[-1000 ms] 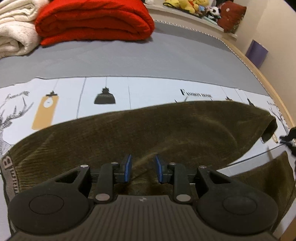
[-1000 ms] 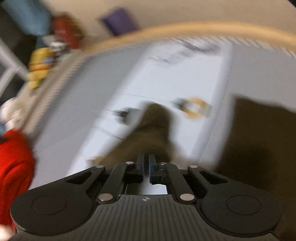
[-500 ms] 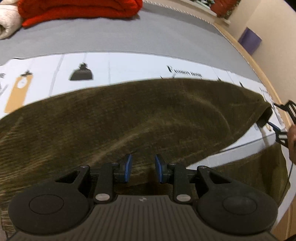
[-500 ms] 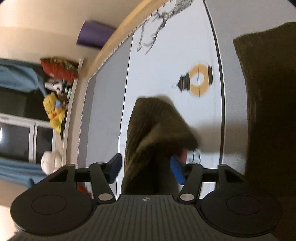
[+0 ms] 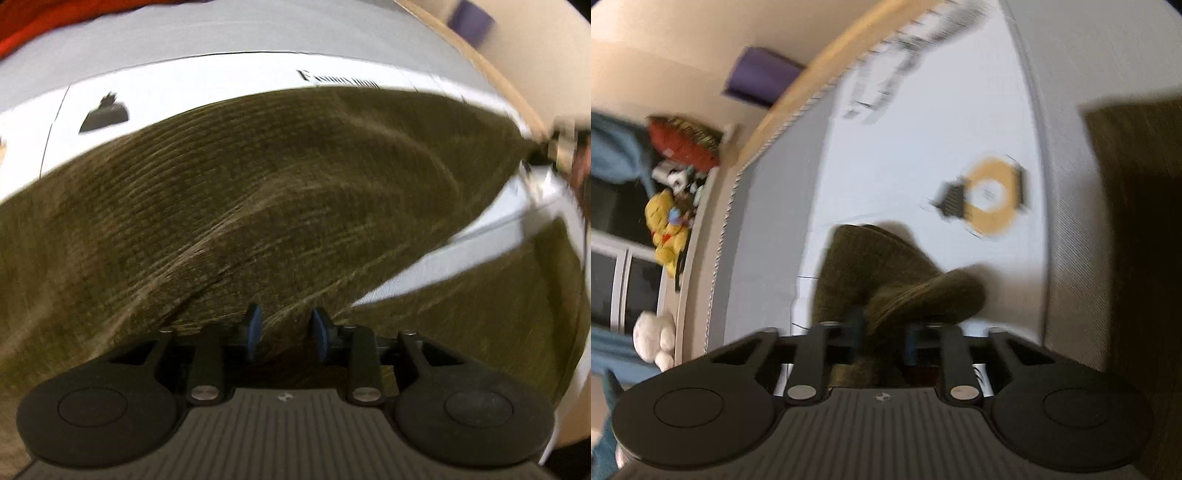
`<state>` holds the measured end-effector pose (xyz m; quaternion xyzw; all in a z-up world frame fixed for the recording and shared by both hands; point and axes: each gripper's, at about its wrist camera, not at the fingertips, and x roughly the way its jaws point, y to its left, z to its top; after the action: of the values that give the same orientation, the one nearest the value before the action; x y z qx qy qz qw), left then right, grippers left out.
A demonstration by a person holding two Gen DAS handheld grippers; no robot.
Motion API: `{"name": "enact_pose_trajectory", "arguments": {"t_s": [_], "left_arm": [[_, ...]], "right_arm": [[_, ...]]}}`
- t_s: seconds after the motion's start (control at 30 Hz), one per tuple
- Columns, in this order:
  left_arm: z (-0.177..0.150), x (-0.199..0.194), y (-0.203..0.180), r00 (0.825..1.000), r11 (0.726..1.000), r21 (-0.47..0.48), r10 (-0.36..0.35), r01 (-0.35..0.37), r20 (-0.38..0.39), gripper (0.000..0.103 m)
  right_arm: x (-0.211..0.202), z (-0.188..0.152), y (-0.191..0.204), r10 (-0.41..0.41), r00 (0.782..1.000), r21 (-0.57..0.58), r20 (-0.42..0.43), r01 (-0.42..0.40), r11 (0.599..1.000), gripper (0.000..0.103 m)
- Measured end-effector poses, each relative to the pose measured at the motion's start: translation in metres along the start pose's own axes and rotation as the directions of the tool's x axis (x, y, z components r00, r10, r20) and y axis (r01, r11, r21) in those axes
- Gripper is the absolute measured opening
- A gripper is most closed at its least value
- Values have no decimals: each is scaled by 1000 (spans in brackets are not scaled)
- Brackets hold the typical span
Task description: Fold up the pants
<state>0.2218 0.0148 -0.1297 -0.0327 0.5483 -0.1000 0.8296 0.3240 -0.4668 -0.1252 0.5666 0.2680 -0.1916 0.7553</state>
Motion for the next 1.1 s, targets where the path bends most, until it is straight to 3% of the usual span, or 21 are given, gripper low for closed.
{"name": "enact_pose_trajectory", "arguments": {"t_s": [0.1,0.13,0.2,0.23,0.3,0.33,0.4,0.47,0.53,0.63,0.8,0.9,0.97,1.03,1.1], "left_arm": [[-1,0,-1,1000,998,63,22,-22,-6,11],[-1,-1,1,1000,998,65,19,-18,-11,9],[1,-3,6,1000,998,57,9,-8,-25,7],[3,-5,8,1000,998,58,5,-4,-31,7],[3,-8,9,999,997,75,11,-8,-45,6],[2,-9,9,998,996,92,21,-15,-58,6],[-2,-9,9,996,992,124,28,-18,-80,6],[-4,-13,10,995,988,152,29,-14,-99,6],[-4,-18,14,993,985,170,34,-14,-117,3],[-4,-24,20,991,984,179,34,-9,-133,2],[-14,-24,23,984,981,192,22,12,-174,1],[-11,-42,38,994,991,128,-34,47,-103,4],[-4,-62,54,999,997,55,-45,46,-23,17],[4,-83,72,998,999,-23,-30,31,60,29],[11,-99,89,993,996,-89,9,2,119,30]], "right_arm": [[-23,-2,50,98,993,-232,69,-80,970,7],[-39,-5,72,149,983,-342,105,-105,934,6],[-76,-16,104,266,941,-535,208,-118,837,6],[-88,-19,108,270,927,-581,261,-73,811,6],[-84,-14,94,112,935,-548,336,97,831,7],[-69,-5,74,-48,944,-484,326,211,849,7],[-38,8,26,-318,917,-380,242,391,838,7],[-18,15,-23,-452,879,-331,151,476,815,7],[-22,19,-41,-423,895,-314,142,445,838,7],[-29,14,-23,-425,886,-387,184,463,797,8],[-27,17,-30,-466,865,-363,185,501,786,7],[-36,5,-4,-490,825,-394,280,564,725,20],[-50,-8,25,-438,806,-419,398,585,695,28],[-59,-31,56,-324,818,-499,475,554,666,51],[-59,-56,80,-211,863,-594,459,474,650,61]]}}
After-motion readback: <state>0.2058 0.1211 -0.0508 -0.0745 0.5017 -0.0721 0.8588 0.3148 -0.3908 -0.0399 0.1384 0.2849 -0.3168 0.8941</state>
